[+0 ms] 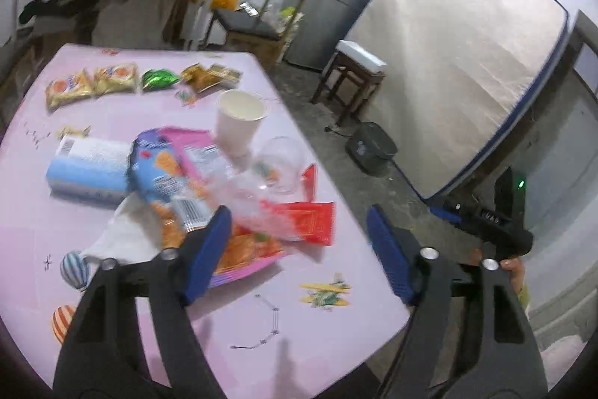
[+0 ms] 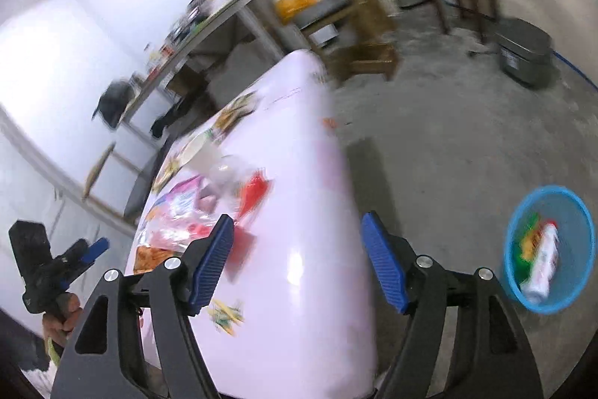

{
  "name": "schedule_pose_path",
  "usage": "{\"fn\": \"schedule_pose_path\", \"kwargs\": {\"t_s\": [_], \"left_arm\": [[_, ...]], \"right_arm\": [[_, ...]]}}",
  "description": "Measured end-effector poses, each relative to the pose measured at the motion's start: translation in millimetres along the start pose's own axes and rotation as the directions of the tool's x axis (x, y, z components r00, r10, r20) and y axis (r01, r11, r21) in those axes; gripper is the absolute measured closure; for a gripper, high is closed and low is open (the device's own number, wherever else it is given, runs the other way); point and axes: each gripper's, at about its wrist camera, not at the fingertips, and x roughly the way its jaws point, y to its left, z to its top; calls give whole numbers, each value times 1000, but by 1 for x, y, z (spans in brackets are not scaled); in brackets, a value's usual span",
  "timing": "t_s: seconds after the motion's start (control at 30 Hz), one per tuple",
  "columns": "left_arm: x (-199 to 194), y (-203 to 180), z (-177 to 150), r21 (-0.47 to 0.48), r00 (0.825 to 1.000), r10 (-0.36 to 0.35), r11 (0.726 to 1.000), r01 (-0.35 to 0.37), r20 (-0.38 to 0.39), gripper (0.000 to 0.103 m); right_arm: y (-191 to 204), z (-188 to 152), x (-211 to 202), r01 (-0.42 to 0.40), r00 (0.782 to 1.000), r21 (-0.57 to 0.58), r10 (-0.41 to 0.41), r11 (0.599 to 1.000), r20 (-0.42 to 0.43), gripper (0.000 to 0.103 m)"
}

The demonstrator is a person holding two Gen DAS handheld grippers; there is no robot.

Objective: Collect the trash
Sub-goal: 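Grasp the clear plastic bag with the left tool while the right tool reaches the plastic lid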

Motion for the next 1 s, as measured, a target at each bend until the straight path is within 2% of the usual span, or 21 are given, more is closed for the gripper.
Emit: {"fn": "schedule_pose_path", "kwargs": {"t_s": [0.07,0.1,0.3,0.53,0.77,0.83,1.0], "left_arm": [[9,13,2,-8,1000,26,1000,-27,-15,45],[17,16,1,-10,999,37,999,-38,-28,46],[50,43,9,-95,994,54,993,-64,-99,55],[64,53,21,-116,990,86,988,-99,-114,53],[84,55,27,-111,980,69,990,-90,-186,53],[89,55,26,-118,976,75,988,-101,-206,55],[97,54,24,-89,964,120,985,-144,-236,71]], "right_arm": [[26,6,19,-15,1000,-54,14,998,-25,32],[39,10,32,-22,999,-84,19,996,-37,32],[94,29,85,22,997,-245,-37,969,-60,26],[110,39,138,25,989,-299,-67,954,-132,22],[109,45,177,20,982,-266,-69,964,-178,22],[107,46,186,21,980,-255,-70,967,-187,22],[108,43,198,14,977,-247,-67,969,-204,22]]}}
